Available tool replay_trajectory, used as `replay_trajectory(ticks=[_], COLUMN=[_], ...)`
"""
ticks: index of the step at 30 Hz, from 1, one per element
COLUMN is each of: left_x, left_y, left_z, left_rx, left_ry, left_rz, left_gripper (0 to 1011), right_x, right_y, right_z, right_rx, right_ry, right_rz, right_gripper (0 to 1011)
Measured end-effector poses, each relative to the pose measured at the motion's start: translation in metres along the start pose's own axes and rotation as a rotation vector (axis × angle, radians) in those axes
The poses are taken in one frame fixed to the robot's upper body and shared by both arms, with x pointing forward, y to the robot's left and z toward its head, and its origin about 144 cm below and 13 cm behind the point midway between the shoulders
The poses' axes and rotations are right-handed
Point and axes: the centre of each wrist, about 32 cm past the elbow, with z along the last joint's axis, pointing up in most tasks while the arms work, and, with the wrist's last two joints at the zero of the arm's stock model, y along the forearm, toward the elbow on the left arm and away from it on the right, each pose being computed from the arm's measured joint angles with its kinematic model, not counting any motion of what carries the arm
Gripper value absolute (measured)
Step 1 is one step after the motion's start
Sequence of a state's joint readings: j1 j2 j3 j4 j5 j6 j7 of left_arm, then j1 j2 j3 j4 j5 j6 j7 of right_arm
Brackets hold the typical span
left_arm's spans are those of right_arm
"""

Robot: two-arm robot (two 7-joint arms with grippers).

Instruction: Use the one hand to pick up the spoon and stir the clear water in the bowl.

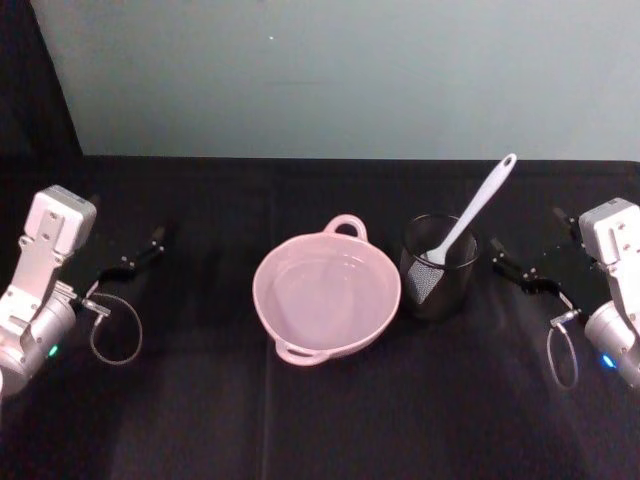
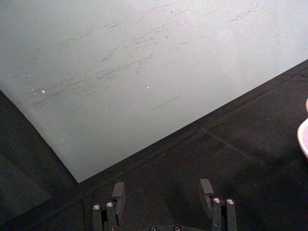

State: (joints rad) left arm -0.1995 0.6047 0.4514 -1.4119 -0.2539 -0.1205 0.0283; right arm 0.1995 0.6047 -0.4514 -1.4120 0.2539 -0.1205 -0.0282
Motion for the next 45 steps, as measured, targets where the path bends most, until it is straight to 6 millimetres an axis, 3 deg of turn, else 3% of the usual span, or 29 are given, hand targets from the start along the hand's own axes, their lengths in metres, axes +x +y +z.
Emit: replay_trajectory(ticks=[45], left_x=[0.0], left_y=[0.0], left_z=[0.0], left_rx=[0.0], left_ry=[0.0], left_rz=[0.0], left_gripper=[1011], right_x=[0.0003], right_y=[-0.0003], right_z=[0.0], right_rx=[0.0], right_ry=[0.0], right_rz=[-0.002], right_gripper=[1002])
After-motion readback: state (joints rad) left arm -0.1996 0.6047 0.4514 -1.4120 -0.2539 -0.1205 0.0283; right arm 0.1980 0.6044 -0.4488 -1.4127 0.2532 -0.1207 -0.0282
